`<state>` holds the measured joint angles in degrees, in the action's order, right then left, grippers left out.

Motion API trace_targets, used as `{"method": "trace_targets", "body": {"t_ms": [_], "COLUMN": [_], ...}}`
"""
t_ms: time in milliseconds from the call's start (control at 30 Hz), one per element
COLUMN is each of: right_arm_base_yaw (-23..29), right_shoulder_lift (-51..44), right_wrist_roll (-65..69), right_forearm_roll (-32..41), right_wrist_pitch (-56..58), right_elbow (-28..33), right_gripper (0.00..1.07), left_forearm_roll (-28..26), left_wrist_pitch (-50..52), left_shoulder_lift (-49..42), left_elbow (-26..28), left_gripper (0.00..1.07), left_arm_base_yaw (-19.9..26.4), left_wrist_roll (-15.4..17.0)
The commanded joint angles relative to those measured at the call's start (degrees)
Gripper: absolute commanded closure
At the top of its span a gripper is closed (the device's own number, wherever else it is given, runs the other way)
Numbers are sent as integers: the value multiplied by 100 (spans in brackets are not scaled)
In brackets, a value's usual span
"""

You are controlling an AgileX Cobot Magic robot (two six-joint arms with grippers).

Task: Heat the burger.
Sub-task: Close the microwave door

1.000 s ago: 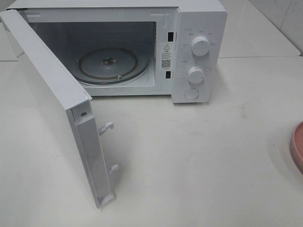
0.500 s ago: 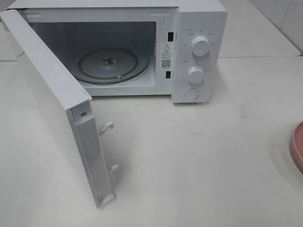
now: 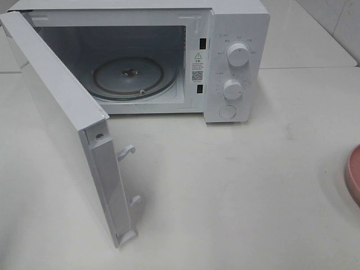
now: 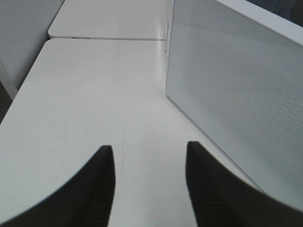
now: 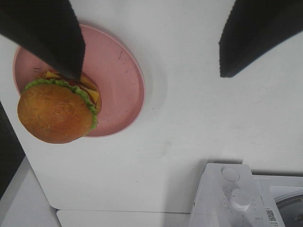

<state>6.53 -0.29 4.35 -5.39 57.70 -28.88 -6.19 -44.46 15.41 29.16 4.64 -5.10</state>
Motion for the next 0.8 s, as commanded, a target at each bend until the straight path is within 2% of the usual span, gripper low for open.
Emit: {"method": "trace_targets", "body": {"t_ms": [33, 67, 100, 133, 200, 433, 467, 600, 667, 800], "right_arm_base_yaw": [-40, -40, -40, -40, -40, -40, -40, -40, -40, -40], "right_shoulder_lift": [-172, -172, -172, -172, -172, -172, -172, -172, -172, -172], "right_wrist_roll": [-69, -69, -69, -69, -69, -69, -69, -69, -69, -69], "right_forearm_roll": [6, 6, 6, 6, 6, 6, 6, 6, 6, 6], "right_wrist_pitch": [-74, -74, -74, -74, -74, -74, -74, -74, -74, -74], "right_elbow": [11, 11, 11, 11, 11, 11, 11, 11, 11, 11], "right_gripper": [31, 31, 31, 31, 31, 31, 31, 32, 32, 32], "left_forearm_roll": [-115, -115, -138, -138, -138, -309, -470, -705, -808, -779], "left_wrist_pitch": [361, 361, 527, 636, 877, 2126, 2641, 3369, 4257, 4882], "left_shoulder_lift": [315, 315, 510, 619, 831, 1467, 1690, 1988, 2355, 2630], "left_elbow": [-29, -29, -29, -29, -29, -166, -332, -630, -1008, -1232], "left_gripper": [87, 87, 99, 104, 107, 107, 107, 107, 107, 107], "left_arm_base_yaw": [0, 0, 0, 0, 0, 0, 0, 0, 0, 0], "left_wrist_roll": [23, 23, 17, 11, -57, -413, -561, -819, -1031, -1026]}}
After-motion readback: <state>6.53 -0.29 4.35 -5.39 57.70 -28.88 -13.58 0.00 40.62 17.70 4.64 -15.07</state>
